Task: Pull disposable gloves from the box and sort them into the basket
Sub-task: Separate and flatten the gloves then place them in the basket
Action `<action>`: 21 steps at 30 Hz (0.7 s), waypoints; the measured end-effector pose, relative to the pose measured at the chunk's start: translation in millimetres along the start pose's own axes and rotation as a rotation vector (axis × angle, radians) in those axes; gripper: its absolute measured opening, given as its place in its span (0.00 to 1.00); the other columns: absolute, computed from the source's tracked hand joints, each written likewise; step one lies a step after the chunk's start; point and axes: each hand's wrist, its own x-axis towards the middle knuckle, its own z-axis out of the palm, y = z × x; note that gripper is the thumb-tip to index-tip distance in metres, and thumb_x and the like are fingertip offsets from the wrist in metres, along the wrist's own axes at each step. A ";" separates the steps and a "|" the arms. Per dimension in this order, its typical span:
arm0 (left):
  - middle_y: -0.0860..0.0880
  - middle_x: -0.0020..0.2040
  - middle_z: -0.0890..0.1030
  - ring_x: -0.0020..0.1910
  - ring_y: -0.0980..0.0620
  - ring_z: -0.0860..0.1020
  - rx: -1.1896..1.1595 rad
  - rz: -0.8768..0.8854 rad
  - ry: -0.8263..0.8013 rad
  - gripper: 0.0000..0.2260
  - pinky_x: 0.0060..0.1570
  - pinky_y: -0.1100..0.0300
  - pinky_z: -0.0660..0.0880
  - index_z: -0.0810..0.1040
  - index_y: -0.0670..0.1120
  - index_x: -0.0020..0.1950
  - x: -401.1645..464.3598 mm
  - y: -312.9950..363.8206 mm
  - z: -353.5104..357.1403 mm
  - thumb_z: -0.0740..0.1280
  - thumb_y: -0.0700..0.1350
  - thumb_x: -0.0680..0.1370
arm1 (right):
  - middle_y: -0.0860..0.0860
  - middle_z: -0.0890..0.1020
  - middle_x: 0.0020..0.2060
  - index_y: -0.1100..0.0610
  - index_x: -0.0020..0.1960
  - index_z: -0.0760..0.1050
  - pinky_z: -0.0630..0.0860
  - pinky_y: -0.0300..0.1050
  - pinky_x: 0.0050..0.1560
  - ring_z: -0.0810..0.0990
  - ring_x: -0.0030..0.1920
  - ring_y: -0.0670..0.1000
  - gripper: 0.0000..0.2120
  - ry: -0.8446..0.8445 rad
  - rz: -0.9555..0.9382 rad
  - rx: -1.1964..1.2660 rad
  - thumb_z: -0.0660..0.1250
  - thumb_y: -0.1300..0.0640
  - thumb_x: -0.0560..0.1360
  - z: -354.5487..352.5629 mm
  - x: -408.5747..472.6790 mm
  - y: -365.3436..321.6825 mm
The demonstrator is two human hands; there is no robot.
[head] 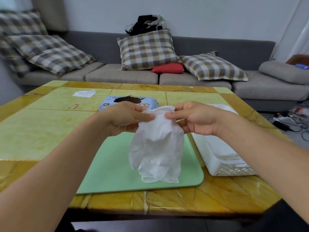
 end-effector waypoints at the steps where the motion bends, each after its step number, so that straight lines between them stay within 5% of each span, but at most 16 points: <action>1: 0.45 0.46 0.85 0.40 0.53 0.83 0.035 -0.041 0.023 0.08 0.40 0.61 0.82 0.83 0.39 0.53 6.1 -4.5 0.2 0.74 0.41 0.76 | 0.56 0.85 0.48 0.63 0.59 0.81 0.84 0.48 0.46 0.84 0.38 0.51 0.11 0.030 0.039 -0.050 0.69 0.63 0.78 1.2 8.0 5.3; 4: 0.40 0.50 0.86 0.43 0.48 0.83 0.072 0.018 0.192 0.09 0.48 0.56 0.83 0.83 0.37 0.53 19.6 -7.0 1.0 0.75 0.40 0.75 | 0.56 0.85 0.46 0.64 0.57 0.80 0.83 0.50 0.49 0.83 0.39 0.52 0.10 0.189 -0.001 -0.134 0.71 0.64 0.77 4.9 23.0 5.7; 7: 0.40 0.46 0.86 0.43 0.41 0.81 0.103 0.402 0.414 0.06 0.50 0.47 0.80 0.84 0.41 0.47 16.5 17.8 2.0 0.76 0.42 0.74 | 0.58 0.86 0.50 0.64 0.56 0.81 0.82 0.49 0.54 0.84 0.46 0.52 0.07 0.373 -0.402 -0.102 0.70 0.65 0.78 -3.3 23.8 -16.7; 11: 0.52 0.42 0.87 0.42 0.55 0.85 0.254 0.794 0.444 0.05 0.45 0.63 0.81 0.83 0.51 0.42 -9.8 48.2 4.7 0.77 0.42 0.74 | 0.54 0.87 0.47 0.59 0.51 0.84 0.81 0.45 0.57 0.85 0.49 0.50 0.05 0.453 -0.746 -0.222 0.73 0.64 0.76 -8.8 5.5 -24.0; 14: 0.53 0.37 0.85 0.32 0.63 0.81 0.426 0.633 0.357 0.05 0.33 0.68 0.77 0.82 0.45 0.42 -3.0 16.9 8.8 0.77 0.39 0.73 | 0.50 0.87 0.41 0.57 0.46 0.85 0.82 0.45 0.49 0.85 0.43 0.48 0.03 0.385 -0.609 -0.579 0.75 0.63 0.74 -8.3 7.6 6.9; 17: 0.52 0.36 0.85 0.36 0.56 0.83 0.624 0.422 0.226 0.07 0.43 0.54 0.82 0.83 0.45 0.39 11.9 -34.7 10.0 0.81 0.41 0.69 | 0.48 0.85 0.38 0.53 0.45 0.85 0.80 0.53 0.48 0.82 0.41 0.50 0.03 0.158 -0.401 -1.107 0.73 0.60 0.75 -6.9 18.3 33.3; 21: 0.54 0.36 0.85 0.37 0.58 0.83 0.769 0.319 -0.003 0.07 0.46 0.55 0.82 0.85 0.46 0.38 11.8 -68.2 14.9 0.82 0.40 0.67 | 0.47 0.84 0.40 0.51 0.49 0.85 0.79 0.52 0.45 0.81 0.41 0.49 0.06 -0.079 -0.269 -1.384 0.71 0.58 0.75 8.9 18.0 45.1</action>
